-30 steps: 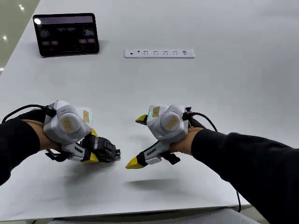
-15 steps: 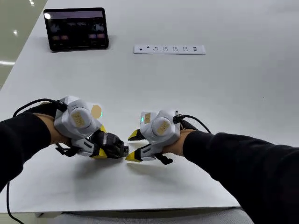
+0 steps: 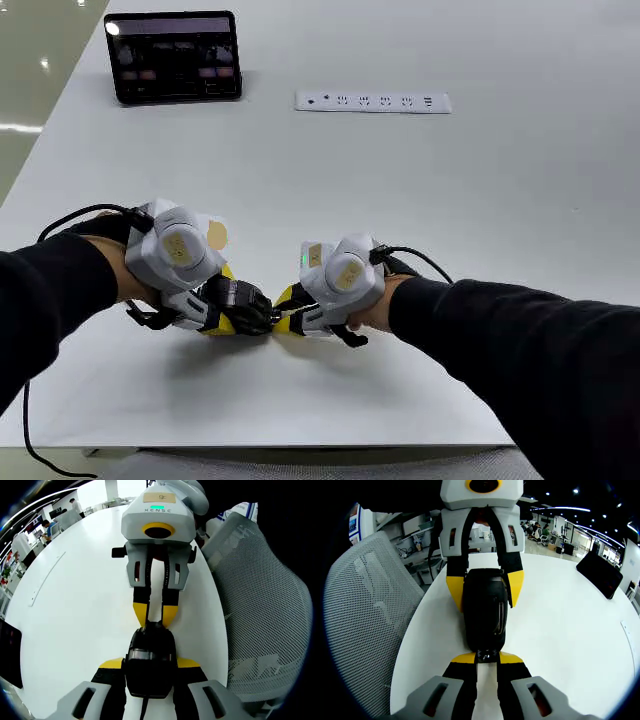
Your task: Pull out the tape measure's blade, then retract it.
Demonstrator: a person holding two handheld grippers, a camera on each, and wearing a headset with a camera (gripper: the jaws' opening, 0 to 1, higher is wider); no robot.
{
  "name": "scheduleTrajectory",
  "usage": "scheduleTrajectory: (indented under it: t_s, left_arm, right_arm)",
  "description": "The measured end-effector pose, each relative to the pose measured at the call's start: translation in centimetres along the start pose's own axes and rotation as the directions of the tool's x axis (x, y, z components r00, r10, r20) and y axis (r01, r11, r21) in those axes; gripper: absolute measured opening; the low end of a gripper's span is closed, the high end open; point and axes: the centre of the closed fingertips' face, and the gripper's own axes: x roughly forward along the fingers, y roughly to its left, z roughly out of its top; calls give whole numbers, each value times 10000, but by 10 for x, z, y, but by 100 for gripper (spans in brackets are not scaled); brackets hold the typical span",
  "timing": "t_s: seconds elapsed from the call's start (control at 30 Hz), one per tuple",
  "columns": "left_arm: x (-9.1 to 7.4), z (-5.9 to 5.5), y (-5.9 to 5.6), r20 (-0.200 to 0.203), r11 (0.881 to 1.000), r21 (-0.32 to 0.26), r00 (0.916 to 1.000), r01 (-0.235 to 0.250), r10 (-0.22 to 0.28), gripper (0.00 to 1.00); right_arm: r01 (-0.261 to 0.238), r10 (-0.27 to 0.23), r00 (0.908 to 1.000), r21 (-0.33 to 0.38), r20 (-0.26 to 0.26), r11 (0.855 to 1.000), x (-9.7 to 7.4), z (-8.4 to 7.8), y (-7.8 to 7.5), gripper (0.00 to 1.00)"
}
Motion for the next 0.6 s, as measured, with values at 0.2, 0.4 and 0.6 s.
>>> scheduleTrajectory:
  t_s: [0.2,0.4,0.6]
  left_arm:
    - [0,0,-1,-32,10000,51,10000,21,-20,32]
    - [-1,0,-2,-43,10000,47,10000,3,-3,32]
    - [-1,1,-3,-61,10000,52,10000,2,-1,32]
  right_arm:
    - [-24,24,10000,110,-35,9999,-2,-1,0,8]
    - [8,-6,10000,224,-56,9997,-4,-4,1,8]
    - [111,-109,9999,333,-55,9994,-10,-10,0,8]
